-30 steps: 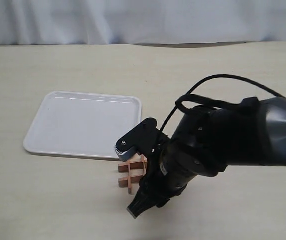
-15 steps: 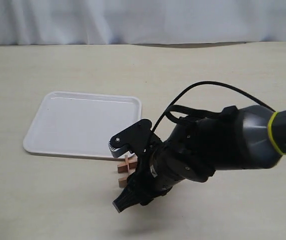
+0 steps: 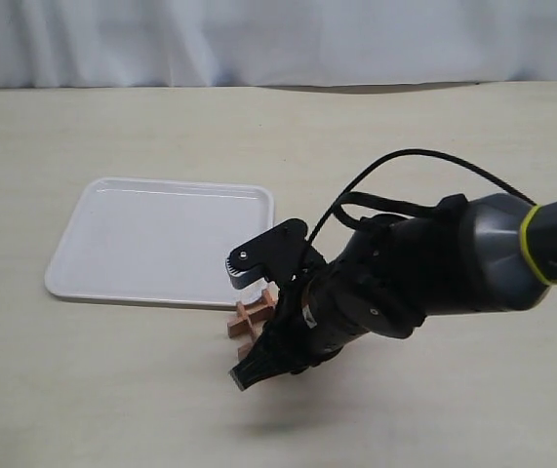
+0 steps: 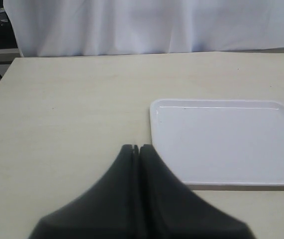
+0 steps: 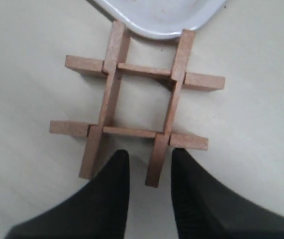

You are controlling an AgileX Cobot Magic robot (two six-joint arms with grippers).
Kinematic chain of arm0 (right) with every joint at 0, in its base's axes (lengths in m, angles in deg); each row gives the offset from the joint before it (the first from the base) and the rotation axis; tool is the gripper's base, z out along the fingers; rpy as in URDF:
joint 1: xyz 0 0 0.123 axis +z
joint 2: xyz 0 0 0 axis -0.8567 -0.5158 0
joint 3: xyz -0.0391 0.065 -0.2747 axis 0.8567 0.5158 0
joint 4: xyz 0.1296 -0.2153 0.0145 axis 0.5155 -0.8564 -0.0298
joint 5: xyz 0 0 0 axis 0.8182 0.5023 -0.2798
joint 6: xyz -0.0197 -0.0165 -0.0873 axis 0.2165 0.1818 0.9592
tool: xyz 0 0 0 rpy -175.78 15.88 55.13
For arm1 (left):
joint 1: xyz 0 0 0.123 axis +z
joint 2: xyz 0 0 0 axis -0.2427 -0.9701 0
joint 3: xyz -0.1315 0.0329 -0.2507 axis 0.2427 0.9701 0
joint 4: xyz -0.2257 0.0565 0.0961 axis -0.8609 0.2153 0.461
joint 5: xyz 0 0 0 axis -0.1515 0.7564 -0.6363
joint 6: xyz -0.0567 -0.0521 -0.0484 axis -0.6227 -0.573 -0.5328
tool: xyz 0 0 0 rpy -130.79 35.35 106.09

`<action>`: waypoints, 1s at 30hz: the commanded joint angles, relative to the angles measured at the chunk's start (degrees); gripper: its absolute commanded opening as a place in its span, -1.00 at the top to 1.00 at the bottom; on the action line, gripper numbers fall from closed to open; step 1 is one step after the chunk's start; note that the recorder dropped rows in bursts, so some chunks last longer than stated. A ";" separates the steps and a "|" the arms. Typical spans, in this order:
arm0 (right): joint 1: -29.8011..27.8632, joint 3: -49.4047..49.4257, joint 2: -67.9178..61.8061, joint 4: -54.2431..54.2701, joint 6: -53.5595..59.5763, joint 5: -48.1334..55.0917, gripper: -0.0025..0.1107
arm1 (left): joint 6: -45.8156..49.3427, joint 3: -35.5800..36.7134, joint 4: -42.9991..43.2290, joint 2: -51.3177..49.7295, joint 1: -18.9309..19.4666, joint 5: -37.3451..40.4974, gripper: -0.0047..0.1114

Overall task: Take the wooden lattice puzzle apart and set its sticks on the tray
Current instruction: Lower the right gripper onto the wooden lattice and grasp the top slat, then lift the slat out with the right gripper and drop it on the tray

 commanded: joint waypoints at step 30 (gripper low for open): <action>-0.49 -0.09 15.63 -8.34 -0.36 -11.49 0.88 | 0.02 0.10 -0.01 0.12 -0.47 -0.98 0.92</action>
